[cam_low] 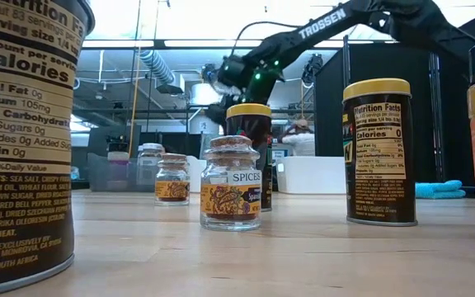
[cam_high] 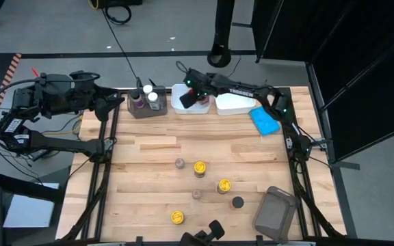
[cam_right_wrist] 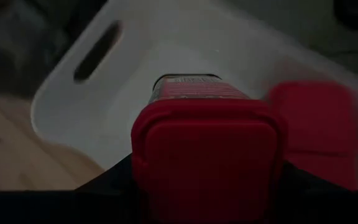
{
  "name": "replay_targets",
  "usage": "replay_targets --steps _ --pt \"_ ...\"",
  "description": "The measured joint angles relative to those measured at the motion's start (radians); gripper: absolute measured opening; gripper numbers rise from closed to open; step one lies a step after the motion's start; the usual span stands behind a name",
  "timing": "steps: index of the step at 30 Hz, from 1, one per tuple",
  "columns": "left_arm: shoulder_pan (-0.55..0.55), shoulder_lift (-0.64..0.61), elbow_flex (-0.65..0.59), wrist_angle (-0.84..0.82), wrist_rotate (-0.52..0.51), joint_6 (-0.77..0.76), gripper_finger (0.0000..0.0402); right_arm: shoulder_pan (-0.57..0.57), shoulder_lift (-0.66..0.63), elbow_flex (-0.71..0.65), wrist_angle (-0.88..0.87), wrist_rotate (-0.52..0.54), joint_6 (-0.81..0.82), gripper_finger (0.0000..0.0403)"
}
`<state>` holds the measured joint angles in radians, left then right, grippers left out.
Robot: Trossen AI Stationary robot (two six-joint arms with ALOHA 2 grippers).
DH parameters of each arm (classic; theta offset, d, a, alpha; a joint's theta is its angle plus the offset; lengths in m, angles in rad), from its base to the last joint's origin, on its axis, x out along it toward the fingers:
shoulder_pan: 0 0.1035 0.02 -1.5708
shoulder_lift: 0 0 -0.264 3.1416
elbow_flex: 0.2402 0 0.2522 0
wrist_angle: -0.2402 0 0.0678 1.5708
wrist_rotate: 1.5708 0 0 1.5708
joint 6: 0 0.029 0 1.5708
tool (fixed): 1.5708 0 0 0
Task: Sort spices by type
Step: Put the red seasoning bottle into the left white bin
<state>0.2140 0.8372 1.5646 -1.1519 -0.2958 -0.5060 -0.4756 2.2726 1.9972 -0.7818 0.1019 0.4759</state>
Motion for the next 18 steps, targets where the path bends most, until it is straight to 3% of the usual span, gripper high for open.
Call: replay_targets --steps 18 --pt "0.000 0.000 0.000 -0.030 0.000 0.002 0.0301 -0.003 0.050 0.113 -0.115 0.043 -0.024 0.0213"
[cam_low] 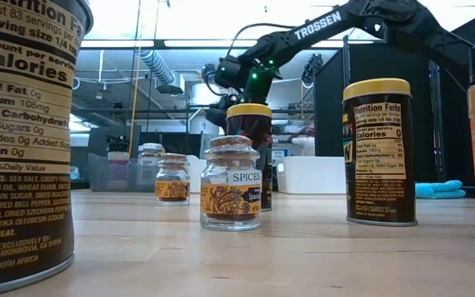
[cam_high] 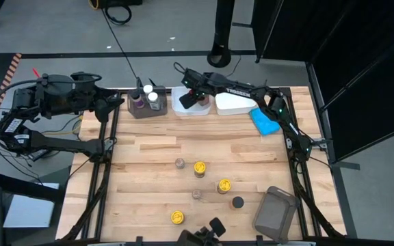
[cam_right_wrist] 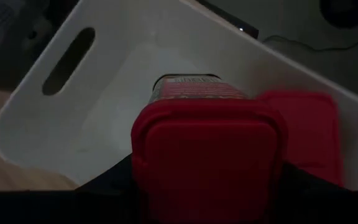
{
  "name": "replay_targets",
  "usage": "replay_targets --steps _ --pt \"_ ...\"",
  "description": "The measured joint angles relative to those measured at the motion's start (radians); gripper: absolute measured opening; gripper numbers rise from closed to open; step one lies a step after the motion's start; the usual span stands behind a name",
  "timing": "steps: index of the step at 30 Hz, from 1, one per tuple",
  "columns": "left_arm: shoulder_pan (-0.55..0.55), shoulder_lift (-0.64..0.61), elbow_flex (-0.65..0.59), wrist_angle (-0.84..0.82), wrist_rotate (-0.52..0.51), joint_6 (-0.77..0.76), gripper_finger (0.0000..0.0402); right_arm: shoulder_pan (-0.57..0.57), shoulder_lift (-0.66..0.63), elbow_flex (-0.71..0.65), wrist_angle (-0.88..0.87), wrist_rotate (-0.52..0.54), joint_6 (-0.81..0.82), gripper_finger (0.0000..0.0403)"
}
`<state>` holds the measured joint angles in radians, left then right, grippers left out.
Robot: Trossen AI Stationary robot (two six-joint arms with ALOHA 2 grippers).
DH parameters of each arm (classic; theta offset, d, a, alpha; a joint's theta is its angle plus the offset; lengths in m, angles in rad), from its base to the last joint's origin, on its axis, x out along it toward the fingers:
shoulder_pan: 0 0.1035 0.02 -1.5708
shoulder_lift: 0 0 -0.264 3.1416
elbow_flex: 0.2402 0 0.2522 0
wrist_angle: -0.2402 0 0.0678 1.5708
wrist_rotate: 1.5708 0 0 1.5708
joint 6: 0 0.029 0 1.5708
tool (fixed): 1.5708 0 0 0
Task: Sort spices by type
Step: Put the red seasoning bottle into the left white bin
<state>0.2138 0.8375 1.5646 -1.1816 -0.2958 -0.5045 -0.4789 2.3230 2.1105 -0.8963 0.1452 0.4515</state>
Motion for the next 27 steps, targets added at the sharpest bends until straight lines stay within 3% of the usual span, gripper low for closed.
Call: replay_targets --steps 27 --pt "0.000 0.000 0.000 0.000 0.000 -0.001 0.0301 -0.009 0.000 -0.003 -0.013 -0.003 -0.010 0.0217"
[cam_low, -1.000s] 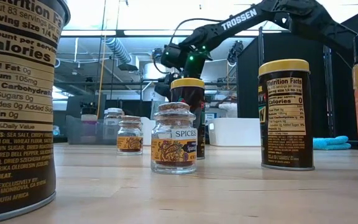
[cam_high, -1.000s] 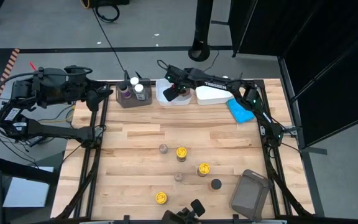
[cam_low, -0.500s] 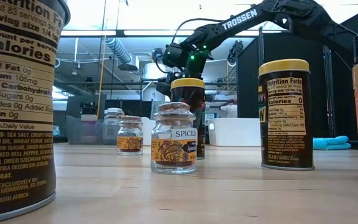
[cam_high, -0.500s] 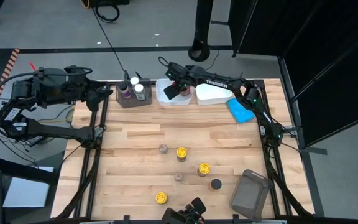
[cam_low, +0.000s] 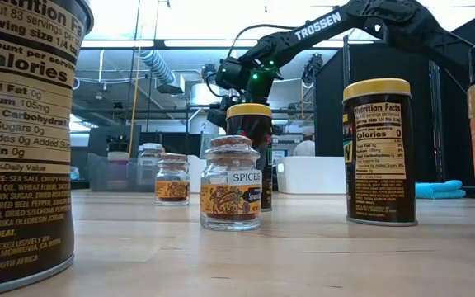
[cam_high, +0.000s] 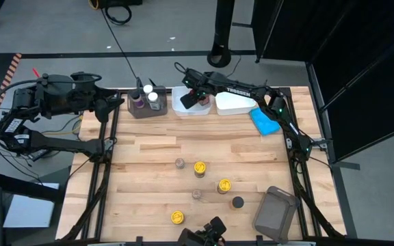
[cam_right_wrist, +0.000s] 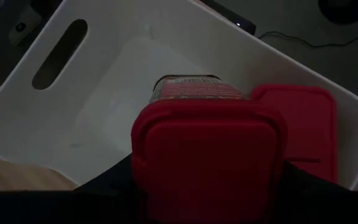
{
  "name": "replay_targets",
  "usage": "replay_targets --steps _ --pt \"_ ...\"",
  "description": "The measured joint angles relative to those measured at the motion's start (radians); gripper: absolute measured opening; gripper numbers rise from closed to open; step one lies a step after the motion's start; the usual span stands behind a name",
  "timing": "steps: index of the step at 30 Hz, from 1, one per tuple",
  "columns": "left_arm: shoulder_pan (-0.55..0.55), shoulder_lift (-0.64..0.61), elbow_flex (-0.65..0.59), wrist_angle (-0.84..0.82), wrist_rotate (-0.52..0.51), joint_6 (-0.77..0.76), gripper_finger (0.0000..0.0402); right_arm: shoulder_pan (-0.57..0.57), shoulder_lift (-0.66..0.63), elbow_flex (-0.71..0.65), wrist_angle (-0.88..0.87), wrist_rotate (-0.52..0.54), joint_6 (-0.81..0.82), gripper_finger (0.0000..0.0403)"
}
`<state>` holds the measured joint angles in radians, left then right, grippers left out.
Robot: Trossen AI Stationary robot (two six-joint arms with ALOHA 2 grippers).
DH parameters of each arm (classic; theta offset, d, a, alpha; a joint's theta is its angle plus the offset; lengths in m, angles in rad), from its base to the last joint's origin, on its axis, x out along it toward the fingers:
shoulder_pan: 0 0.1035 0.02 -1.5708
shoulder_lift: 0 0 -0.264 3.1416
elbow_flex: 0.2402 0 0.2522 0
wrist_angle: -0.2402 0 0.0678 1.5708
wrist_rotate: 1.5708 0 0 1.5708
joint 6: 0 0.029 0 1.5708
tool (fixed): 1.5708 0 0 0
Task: Sort spices by type
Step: Put the red seasoning bottle into the left white bin
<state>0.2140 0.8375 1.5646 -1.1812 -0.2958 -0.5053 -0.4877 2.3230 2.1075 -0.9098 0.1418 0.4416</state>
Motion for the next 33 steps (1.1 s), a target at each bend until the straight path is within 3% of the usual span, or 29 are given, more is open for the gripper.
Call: replay_targets --steps 12,18,27,33 --pt "0.000 0.000 0.000 0.000 0.000 0.000 0.0301 0.000 0.000 0.000 0.004 0.003 -0.030 0.0216" --pt "0.000 0.000 0.000 0.000 0.000 -0.001 0.0301 0.001 0.000 0.000 0.004 0.003 -0.030 0.0235" --pt "0.000 0.000 0.000 0.000 0.000 -0.001 0.0301 0.007 0.020 -0.001 0.035 0.003 -0.049 0.0224" --pt "0.000 0.000 0.000 0.000 0.000 -0.001 0.0301 0.008 0.058 -0.002 0.033 -0.038 -0.045 0.0238"
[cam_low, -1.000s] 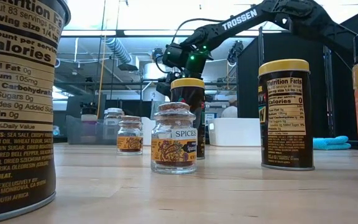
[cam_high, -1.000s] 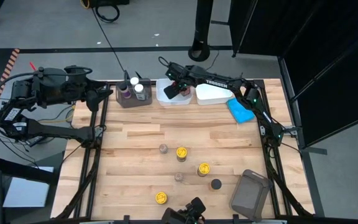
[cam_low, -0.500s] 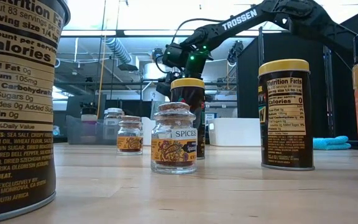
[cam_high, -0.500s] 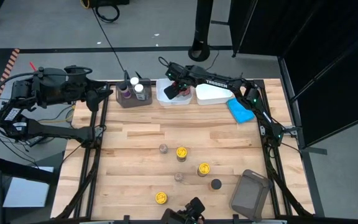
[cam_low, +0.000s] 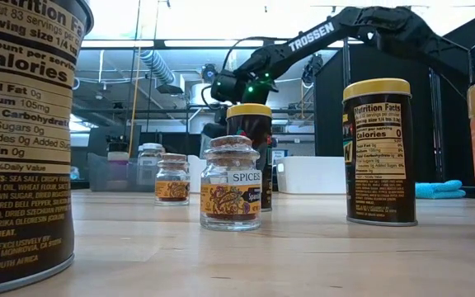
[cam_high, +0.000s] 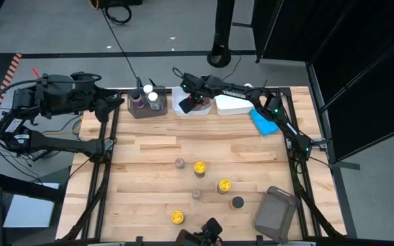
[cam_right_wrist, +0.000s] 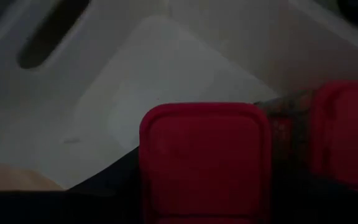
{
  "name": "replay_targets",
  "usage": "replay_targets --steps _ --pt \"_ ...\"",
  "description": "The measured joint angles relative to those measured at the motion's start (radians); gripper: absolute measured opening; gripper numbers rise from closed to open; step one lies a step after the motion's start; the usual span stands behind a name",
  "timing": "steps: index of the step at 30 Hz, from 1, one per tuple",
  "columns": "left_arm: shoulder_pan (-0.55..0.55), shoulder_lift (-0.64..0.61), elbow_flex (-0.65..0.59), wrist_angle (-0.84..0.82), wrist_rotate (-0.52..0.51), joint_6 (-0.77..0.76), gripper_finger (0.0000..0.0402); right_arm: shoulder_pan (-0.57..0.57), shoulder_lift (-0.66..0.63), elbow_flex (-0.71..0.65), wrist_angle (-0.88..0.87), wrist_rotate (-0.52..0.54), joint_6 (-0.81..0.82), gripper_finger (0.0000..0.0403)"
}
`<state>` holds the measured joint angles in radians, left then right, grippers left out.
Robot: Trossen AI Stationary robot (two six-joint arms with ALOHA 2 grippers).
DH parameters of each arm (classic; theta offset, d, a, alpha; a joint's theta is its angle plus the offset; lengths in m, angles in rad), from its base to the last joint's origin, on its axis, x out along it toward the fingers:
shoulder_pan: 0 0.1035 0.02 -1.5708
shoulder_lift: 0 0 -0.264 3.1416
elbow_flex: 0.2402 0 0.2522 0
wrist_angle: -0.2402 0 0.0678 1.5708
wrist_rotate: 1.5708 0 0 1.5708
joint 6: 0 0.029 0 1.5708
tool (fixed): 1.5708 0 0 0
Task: Sort spices by type
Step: Put the red seasoning bottle into the left white bin, then put the orange seasoning bottle into the bottom black bin
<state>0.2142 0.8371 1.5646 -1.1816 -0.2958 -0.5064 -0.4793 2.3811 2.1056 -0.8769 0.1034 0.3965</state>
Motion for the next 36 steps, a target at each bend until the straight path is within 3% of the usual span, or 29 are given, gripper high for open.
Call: replay_targets --steps 9,21,32,36 --pt "0.000 0.000 0.000 0.000 0.000 0.002 0.0301 0.003 0.004 0.000 0.013 0.007 -0.035 0.0229" --pt "0.000 0.000 0.000 0.000 0.000 0.002 0.0301 0.003 0.004 0.010 0.011 0.007 -0.068 0.0268" --pt "0.000 0.000 0.000 -0.002 0.000 0.005 0.0301 0.009 0.001 0.254 -0.082 0.031 -0.152 0.0274" --pt "0.000 0.000 0.000 -0.022 0.000 0.005 0.0301 0.032 -0.074 0.224 -0.125 -0.013 -0.257 0.0270"
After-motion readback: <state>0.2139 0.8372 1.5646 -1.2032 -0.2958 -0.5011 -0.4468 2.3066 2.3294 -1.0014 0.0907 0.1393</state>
